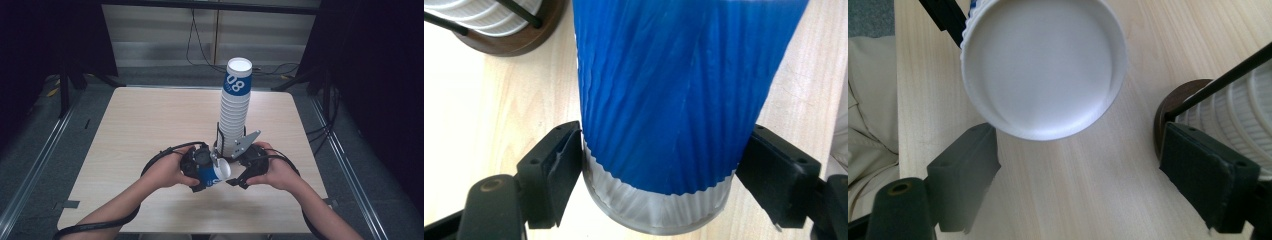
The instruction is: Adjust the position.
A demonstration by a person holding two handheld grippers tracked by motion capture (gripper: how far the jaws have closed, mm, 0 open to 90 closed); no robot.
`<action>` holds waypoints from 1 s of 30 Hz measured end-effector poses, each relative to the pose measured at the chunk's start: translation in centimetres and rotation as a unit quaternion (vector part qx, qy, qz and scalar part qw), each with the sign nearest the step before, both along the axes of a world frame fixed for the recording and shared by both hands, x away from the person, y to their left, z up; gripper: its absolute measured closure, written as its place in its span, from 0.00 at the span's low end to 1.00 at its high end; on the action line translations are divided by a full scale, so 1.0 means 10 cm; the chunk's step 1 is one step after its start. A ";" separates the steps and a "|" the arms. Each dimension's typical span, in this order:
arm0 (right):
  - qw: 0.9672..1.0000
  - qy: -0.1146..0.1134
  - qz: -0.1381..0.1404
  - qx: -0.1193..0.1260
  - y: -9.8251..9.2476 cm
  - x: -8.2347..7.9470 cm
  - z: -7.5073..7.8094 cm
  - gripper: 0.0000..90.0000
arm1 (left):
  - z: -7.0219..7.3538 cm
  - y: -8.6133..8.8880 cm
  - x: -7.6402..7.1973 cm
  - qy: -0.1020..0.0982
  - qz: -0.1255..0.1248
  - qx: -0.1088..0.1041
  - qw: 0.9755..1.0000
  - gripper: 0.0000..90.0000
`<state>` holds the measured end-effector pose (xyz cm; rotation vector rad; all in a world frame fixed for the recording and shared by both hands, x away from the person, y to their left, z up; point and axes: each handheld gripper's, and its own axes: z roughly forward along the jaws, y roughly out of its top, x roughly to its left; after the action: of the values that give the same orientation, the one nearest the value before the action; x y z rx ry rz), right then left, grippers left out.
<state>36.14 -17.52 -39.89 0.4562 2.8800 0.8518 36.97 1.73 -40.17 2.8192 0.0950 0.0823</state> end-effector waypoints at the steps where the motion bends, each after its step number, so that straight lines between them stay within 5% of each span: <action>1: 1.000 -0.002 0.004 0.000 0.01 0.01 0.00 0.17 | 0.00 -0.01 0.00 0.001 -0.002 0.000 1.000 0.24; 21: 0.999 0.010 0.029 0.015 0.14 0.00 0.00 0.19 | 0.02 -0.05 -0.03 0.001 -0.010 -0.007 1.000 0.24; 30: 0.998 0.034 0.041 0.033 0.16 -0.01 -0.06 0.33 | 0.00 -0.03 -0.05 -0.012 -0.020 -0.010 1.000 0.24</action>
<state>36.02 -15.90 -40.53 0.3822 2.9576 0.9645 36.52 1.43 -40.17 2.7990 0.0345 0.1050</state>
